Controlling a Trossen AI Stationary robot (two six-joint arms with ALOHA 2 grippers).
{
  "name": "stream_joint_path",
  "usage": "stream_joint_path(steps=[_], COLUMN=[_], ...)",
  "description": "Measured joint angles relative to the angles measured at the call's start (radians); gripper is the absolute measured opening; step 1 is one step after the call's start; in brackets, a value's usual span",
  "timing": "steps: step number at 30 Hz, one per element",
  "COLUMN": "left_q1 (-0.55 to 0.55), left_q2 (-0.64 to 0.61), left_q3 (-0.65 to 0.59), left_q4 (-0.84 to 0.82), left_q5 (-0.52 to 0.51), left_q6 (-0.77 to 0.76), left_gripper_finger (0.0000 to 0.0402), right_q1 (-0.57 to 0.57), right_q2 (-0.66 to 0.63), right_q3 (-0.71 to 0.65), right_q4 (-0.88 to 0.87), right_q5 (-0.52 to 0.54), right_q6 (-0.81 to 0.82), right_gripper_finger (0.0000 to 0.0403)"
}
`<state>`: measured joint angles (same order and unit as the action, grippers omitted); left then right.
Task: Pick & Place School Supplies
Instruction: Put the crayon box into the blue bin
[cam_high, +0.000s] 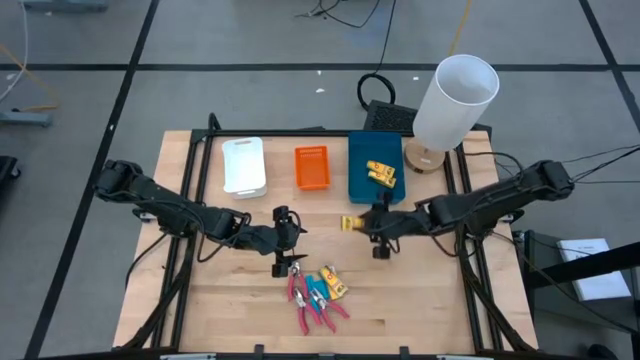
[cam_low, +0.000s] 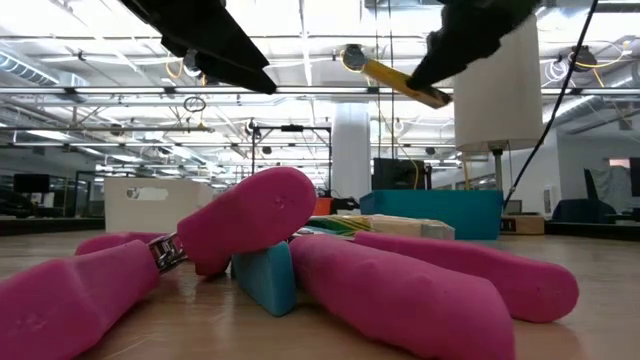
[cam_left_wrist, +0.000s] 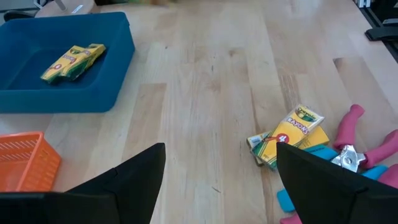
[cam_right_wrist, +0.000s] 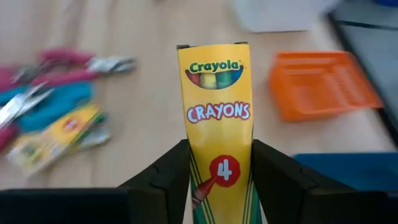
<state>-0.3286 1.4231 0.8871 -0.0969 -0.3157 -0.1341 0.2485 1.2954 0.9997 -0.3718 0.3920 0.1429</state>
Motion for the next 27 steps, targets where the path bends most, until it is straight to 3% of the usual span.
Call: stream_joint_path(steps=[7, 27], left_q1=[0.000, 0.000], left_q2=[0.000, 0.000], left_q3=[0.000, 0.000], left_q4=[0.004, 0.005], left_q5=[0.000, 0.000], left_q6=[0.000, -0.001], left_gripper_finger=[0.0310, 0.0310], right_q1=[-0.112, -0.457], right_q2=[-0.011, 0.018], right_q3=[0.000, -0.002], right_q4=[-0.007, -0.128], right_q5=[0.031, 0.026], right_q6=[0.132, 0.261], right_gripper_finger=[0.0147, 0.0142])
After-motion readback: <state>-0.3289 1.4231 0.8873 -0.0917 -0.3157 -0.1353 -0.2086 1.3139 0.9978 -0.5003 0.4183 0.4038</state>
